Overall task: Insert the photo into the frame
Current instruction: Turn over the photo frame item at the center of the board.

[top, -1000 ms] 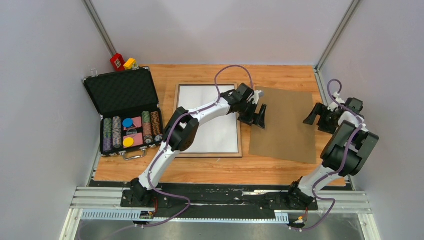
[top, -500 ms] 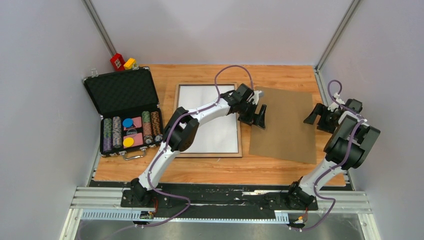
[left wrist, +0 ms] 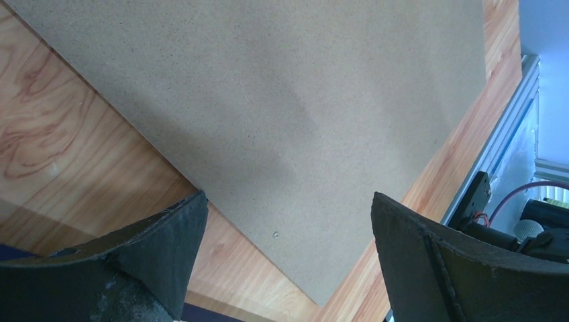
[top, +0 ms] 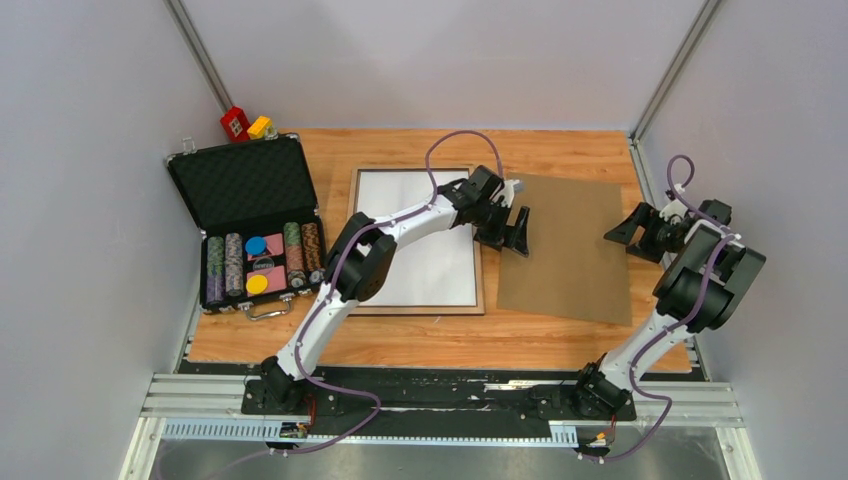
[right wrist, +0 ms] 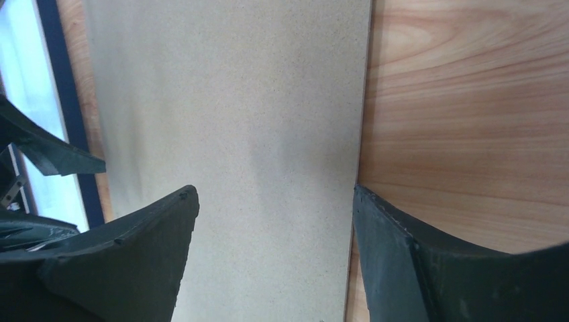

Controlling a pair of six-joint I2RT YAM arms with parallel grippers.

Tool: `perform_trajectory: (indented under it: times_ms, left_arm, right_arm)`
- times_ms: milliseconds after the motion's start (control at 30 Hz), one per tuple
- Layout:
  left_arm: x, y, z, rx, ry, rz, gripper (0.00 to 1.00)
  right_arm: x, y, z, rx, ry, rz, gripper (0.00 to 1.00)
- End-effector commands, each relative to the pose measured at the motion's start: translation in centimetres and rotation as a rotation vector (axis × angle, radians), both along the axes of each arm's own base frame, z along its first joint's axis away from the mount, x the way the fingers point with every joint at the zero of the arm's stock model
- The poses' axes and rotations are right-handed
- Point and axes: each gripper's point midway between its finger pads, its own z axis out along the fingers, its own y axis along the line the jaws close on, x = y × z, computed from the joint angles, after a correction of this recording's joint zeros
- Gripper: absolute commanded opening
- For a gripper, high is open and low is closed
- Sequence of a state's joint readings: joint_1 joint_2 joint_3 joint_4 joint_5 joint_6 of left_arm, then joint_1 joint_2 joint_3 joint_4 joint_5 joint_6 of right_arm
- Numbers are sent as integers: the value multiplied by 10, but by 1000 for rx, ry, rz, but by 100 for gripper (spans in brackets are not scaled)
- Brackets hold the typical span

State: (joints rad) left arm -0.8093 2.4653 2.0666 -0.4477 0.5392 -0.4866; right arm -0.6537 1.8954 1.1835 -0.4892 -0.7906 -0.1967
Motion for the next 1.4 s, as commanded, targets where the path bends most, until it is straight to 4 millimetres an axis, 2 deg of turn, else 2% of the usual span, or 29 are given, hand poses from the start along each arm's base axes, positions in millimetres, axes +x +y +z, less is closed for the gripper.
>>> perform_trajectory:
  times_ms: [0, 300, 433, 800, 1200, 1367]
  left_arm:
    - [-13, -3, -9, 10, 15, -24, 100]
    - [-11, -2, -3, 7, 4, -23, 100]
    - [-9, 1, -6, 19, -6, -22, 100]
    - [-5, 4, -9, 34, -17, -17, 100]
    - [-4, 3, -10, 34, -16, -18, 100]
    - [-5, 3, -12, 37, -11, -18, 100]
  right_arm:
    - [-14, 60, 46, 302, -15, 103, 80]
    - [-22, 73, 104, 289, -133, 178, 78]
    - [-29, 78, 117, 247, -187, 233, 76]
    - [-54, 102, 147, 221, -334, 392, 73]
    - [-70, 116, 160, 219, -417, 478, 72]
    - [-75, 122, 173, 213, -467, 508, 71]
